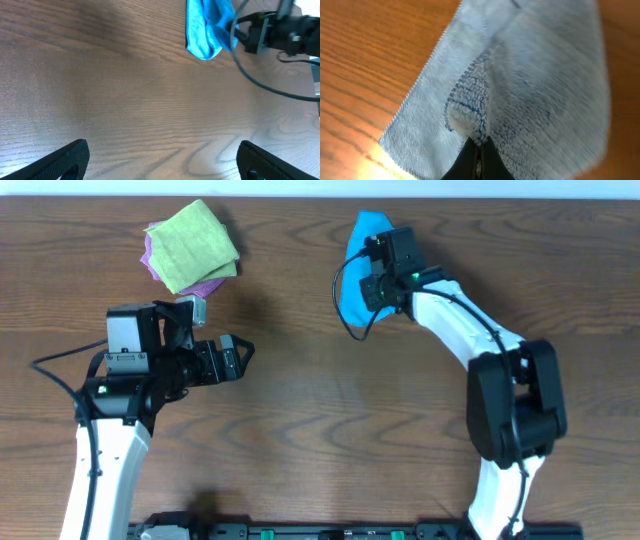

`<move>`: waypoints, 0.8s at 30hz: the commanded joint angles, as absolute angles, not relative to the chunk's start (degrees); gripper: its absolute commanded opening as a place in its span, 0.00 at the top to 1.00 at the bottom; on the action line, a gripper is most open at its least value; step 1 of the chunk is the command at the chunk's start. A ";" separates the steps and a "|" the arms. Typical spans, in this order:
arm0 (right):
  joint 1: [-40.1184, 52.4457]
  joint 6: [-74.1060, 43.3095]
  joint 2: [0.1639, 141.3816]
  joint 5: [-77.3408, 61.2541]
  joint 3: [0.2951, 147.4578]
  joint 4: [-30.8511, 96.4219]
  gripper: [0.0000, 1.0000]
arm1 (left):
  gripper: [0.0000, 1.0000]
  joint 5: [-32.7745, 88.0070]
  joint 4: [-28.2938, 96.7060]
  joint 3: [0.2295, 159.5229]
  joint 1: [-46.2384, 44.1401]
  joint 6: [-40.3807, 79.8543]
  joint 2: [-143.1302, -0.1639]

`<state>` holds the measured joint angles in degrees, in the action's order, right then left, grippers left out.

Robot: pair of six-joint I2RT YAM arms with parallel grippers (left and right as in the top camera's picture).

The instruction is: Fold the cloth

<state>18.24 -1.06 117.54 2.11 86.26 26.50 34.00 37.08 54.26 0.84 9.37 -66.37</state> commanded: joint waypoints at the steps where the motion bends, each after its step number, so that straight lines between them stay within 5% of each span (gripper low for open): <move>1: 17.52 -7.64 114.54 7.84 87.37 28.99 0.99 | 0.05 34.44 36.95 55.44 0.60 12.58 -69.28; 11: 10.81 -13.72 112.55 12.99 87.37 38.44 0.99 | 0.05 38.63 28.84 55.44 -3.46 15.25 -79.24; 24: 3.73 -8.03 113.34 17.82 87.29 17.37 0.99 | 0.05 38.39 19.92 55.44 -19.46 16.38 -86.24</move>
